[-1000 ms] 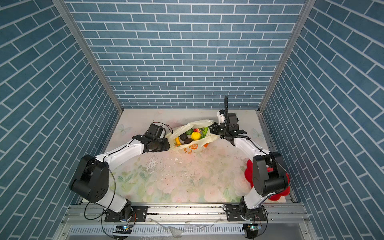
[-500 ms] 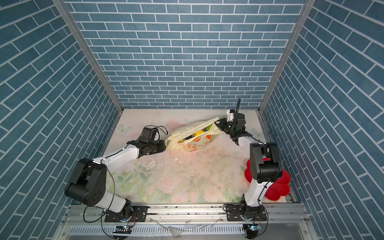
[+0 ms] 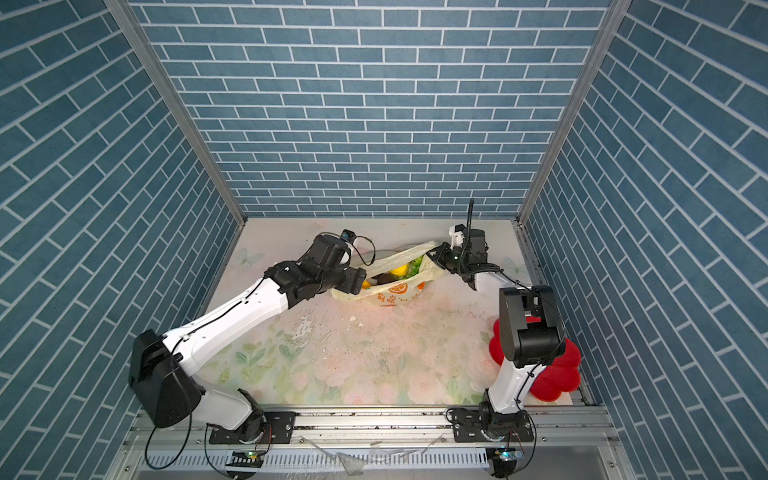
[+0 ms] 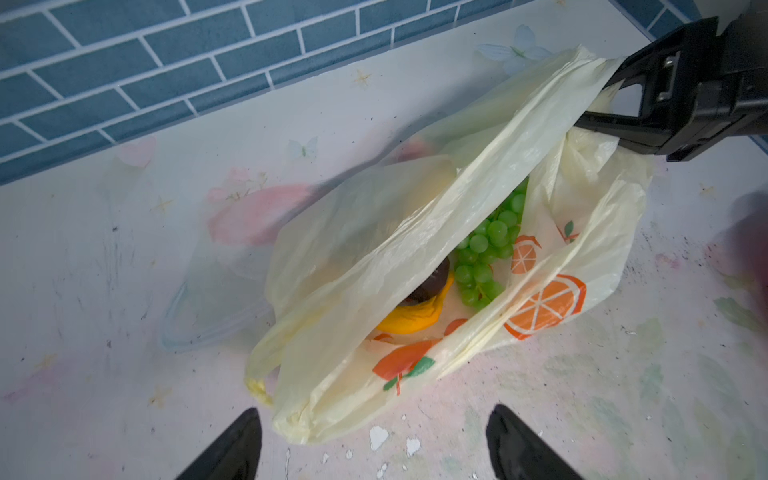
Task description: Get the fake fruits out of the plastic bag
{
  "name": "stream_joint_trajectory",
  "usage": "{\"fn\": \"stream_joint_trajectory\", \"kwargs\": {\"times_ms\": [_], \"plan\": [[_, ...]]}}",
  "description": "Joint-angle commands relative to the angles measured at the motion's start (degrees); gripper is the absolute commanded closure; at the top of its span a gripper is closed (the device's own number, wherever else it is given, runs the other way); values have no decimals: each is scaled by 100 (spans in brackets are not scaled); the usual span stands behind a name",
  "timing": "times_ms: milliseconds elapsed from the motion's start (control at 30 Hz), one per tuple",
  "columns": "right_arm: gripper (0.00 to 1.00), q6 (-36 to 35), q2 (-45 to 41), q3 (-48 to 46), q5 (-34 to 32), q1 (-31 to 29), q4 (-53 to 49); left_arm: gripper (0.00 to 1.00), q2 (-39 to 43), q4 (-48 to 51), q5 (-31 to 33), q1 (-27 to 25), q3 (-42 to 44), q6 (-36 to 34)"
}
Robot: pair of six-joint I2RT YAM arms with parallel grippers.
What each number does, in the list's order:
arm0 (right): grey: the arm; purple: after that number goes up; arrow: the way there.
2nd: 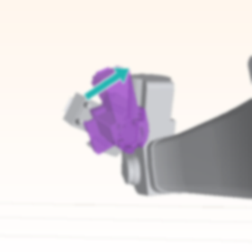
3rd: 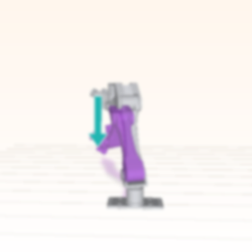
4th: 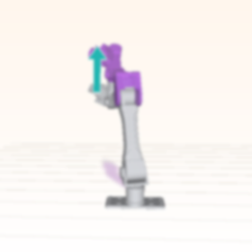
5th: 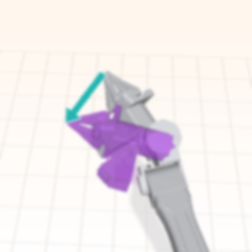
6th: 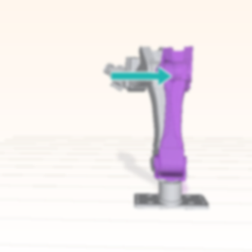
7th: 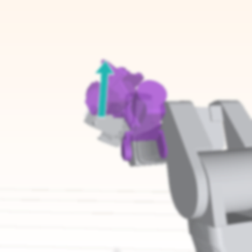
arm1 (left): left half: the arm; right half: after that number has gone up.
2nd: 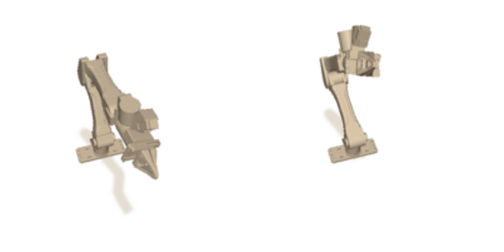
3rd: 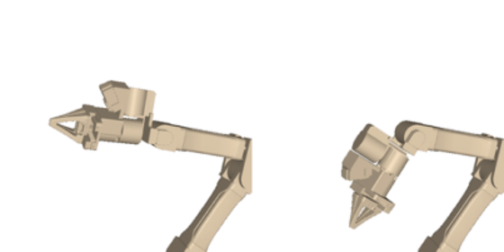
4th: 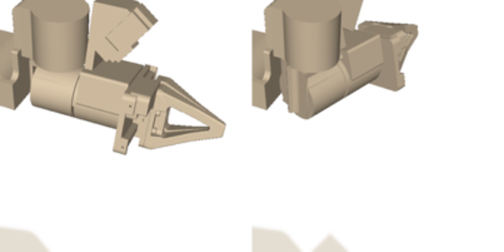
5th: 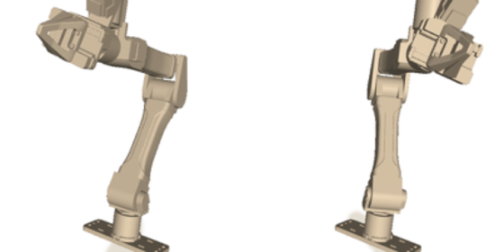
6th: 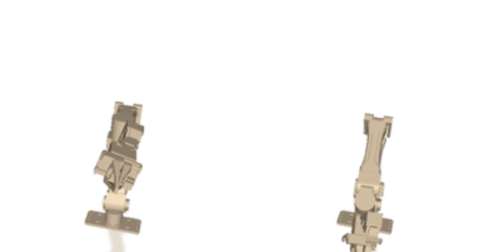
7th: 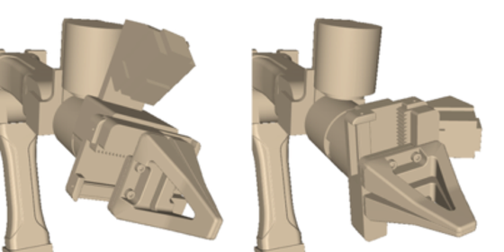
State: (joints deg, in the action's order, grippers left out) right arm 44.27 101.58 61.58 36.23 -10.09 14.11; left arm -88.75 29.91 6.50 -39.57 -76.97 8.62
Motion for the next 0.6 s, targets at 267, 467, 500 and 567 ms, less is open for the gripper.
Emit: {"fn": "stream_joint_trajectory", "kwargs": {"times_ms": [267,467,500,567], "plan": [[100,-358,-88,513,-29,-185,-400,5,-1544,764,200,-167,-1051,-976],[100,-661,-169,586,-247,-178,-820,24,-2083,967,1152,220,-1394,-246],[100,-767,-203,604,-361,-173,-1008,28,-2110,904,1100,307,-1343,-156],[100,-869,-240,581,-449,-141,-1124,32,-2173,779,779,492,-1239,-81]]}}
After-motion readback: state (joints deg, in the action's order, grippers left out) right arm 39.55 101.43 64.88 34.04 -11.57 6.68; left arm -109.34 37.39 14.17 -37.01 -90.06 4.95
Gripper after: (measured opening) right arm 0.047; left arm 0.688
